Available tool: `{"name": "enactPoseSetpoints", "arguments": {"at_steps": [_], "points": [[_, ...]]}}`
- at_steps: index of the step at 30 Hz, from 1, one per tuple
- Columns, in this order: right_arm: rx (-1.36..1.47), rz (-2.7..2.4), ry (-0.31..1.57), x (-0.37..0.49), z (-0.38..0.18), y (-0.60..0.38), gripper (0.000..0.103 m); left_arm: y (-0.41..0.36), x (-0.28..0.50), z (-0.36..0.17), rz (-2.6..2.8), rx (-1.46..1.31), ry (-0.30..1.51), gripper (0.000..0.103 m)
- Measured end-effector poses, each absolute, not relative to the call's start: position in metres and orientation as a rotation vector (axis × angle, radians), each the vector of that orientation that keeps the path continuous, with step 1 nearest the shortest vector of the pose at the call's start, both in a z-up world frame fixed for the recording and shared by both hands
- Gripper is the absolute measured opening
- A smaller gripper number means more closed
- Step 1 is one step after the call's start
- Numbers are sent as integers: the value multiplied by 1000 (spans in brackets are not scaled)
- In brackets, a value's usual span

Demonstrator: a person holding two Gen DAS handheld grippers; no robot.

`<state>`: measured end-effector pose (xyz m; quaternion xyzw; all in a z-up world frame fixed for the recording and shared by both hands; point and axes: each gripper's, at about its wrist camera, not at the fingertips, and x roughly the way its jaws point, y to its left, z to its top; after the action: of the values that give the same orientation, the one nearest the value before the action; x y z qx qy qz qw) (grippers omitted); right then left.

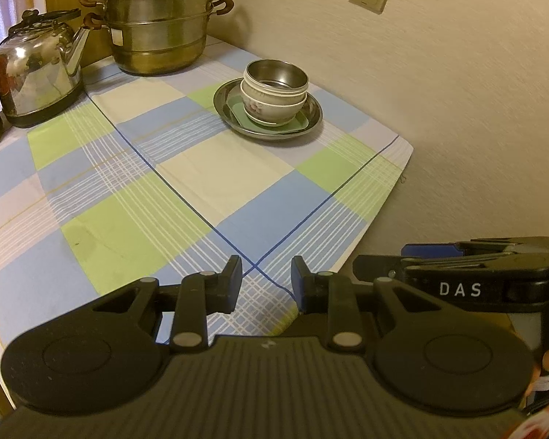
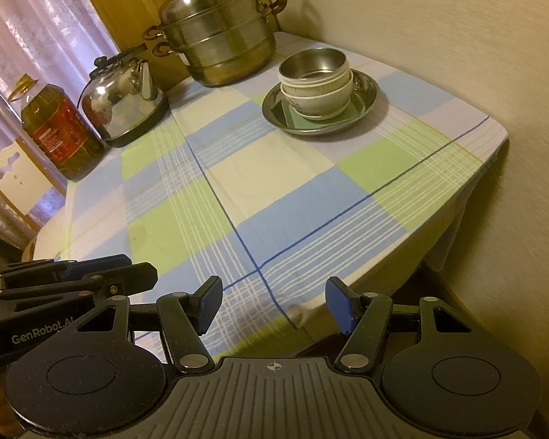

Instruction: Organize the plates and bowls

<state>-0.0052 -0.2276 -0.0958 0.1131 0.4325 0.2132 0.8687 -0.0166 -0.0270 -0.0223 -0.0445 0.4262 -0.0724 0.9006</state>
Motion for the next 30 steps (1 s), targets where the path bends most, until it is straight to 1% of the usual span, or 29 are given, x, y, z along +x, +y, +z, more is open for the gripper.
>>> {"name": "enactPoseSetpoints", "arguments": {"at_steps": [30], "points": [[228,446,906,-3,-94,-223,62,-26,-17,-22,-149,-95,880,26]]}}
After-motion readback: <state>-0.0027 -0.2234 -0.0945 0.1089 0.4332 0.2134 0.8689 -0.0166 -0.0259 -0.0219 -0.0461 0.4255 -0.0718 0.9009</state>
